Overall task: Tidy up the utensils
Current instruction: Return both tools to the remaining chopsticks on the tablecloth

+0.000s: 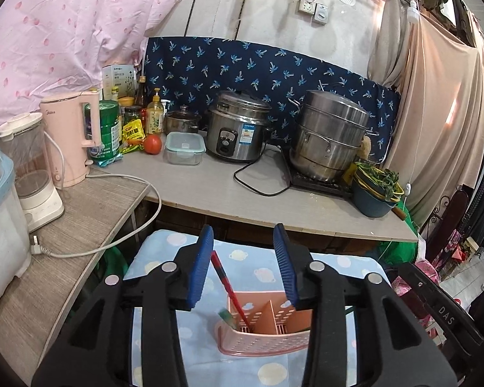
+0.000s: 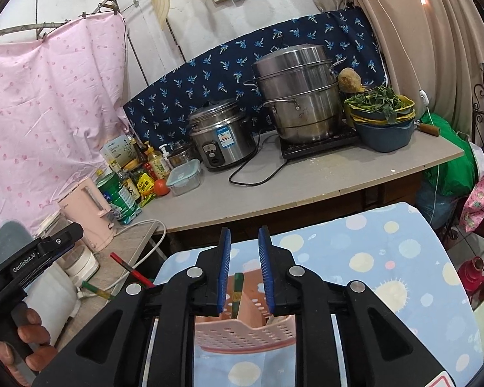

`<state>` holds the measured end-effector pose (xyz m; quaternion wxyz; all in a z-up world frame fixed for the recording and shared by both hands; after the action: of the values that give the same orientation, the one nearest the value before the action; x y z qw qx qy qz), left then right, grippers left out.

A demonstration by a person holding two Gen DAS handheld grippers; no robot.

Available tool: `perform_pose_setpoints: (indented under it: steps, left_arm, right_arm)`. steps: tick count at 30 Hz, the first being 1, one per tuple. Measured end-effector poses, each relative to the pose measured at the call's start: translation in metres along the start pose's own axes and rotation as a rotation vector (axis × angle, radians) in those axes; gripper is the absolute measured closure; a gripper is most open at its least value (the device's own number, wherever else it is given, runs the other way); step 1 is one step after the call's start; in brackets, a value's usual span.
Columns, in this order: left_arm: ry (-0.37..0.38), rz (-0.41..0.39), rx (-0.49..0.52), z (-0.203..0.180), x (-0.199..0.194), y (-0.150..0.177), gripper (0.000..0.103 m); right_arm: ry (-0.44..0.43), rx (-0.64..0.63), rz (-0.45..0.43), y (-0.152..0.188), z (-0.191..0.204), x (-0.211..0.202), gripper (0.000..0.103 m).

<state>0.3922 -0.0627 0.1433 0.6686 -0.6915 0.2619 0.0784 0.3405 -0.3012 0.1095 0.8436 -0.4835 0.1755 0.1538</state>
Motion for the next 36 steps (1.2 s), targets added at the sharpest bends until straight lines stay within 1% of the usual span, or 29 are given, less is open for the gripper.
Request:
perform_pose_setpoints:
  steps: [4, 6, 8, 12, 14, 15, 22, 29, 32, 36]
  left_arm:
    - [-0.002, 0.011, 0.002, 0.0, -0.009, 0.008, 0.061]
    - [-0.007, 0.015, 0.009, -0.001, -0.016, 0.015, 0.054]
    - [-0.011, 0.015, 0.022, -0.003, -0.024, 0.022, 0.052]
    - [-0.008, 0.037, 0.051, -0.009, -0.04, 0.042, 0.048]
    - [-0.005, 0.051, 0.061, -0.012, -0.048, 0.055, 0.045]
    - [-0.005, 0.061, 0.063, -0.012, -0.052, 0.061, 0.044]
    - [0.012, 0.148, 0.069, -0.017, -0.077, 0.121, 0.044]
    - [0.0, 0.234, 0.087, -0.015, -0.099, 0.188, 0.043]
    - [-0.021, 0.275, 0.095, -0.011, -0.108, 0.221, 0.043]
    - [-0.016, 0.337, 0.091, -0.007, -0.117, 0.26, 0.043]
  right_arm:
    - [-0.009, 0.0, 0.014, 0.009, 0.0, -0.011, 0.084]
    - [-0.01, -0.002, 0.022, 0.015, -0.001, -0.019, 0.084]
    - [-0.009, -0.004, 0.036, 0.024, -0.002, -0.028, 0.083]
    - [0.005, -0.045, 0.063, 0.047, -0.002, -0.049, 0.082]
    - [0.016, -0.065, 0.073, 0.061, -0.005, -0.062, 0.077]
    - [0.02, -0.069, 0.079, 0.068, -0.007, -0.068, 0.076]
    - [0.049, -0.076, 0.145, 0.126, -0.027, -0.104, 0.076]
    - [0.086, -0.063, 0.23, 0.191, -0.054, -0.132, 0.076]
    - [0.119, -0.063, 0.263, 0.221, -0.067, -0.143, 0.076]
    - [0.155, -0.073, 0.3, 0.253, -0.08, -0.154, 0.076]
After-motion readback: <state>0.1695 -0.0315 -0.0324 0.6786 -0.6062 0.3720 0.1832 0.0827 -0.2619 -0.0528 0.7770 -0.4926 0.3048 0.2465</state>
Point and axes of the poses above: each gripper's, at about its wrist camera, not at the fingertips, and x roughly the way its jaws point, z to its left, y to its underside, the point moved 9 cm from there along x, roughly the way its jaws point, and after that the axes turned 8 degrees about x, right-handed, at the moved point
